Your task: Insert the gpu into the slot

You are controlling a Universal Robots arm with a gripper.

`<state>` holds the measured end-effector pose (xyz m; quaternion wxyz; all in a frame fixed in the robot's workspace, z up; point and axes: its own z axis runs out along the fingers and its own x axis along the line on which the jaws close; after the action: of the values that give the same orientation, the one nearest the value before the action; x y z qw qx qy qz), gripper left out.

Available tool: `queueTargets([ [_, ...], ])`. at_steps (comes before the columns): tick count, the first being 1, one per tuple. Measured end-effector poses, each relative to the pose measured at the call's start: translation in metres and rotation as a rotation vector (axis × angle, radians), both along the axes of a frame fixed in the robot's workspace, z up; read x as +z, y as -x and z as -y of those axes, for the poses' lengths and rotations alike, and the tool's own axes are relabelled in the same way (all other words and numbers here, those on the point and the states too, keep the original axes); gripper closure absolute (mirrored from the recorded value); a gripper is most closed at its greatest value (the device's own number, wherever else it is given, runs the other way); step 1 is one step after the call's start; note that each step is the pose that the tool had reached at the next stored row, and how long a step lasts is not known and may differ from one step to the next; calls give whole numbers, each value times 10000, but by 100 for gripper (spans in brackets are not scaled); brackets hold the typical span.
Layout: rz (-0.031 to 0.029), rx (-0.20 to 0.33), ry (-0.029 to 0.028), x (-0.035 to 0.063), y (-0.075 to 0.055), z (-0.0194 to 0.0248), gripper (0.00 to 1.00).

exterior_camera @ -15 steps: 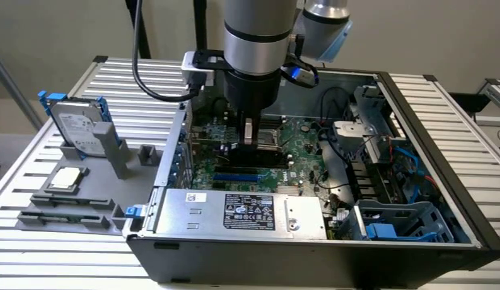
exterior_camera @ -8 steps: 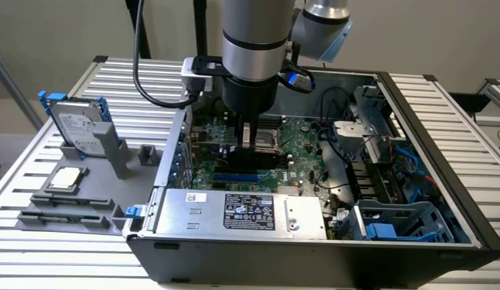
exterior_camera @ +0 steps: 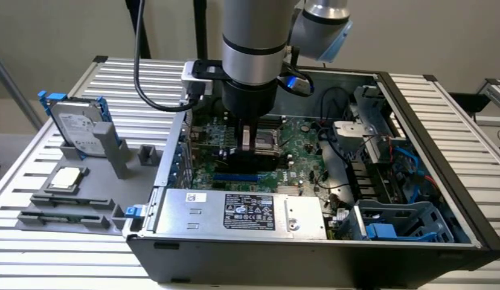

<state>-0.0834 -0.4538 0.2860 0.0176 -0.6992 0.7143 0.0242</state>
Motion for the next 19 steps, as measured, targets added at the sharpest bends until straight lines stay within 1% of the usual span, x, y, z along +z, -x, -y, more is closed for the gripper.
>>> queueTargets([
  [2, -2, 0, -1, -32, 0, 0, 74],
  [8, -38, -1, 0, -88, 0, 0, 74],
  [9, -53, 0, 1, -92, 0, 2, 74],
  [12, -127, -1, -1, -108, 0, 8, 74],
  [13, -138, -1, -1, -116, 0, 9, 74],
  [19, -143, 0, 0, -144, 0, 10, 74],
])
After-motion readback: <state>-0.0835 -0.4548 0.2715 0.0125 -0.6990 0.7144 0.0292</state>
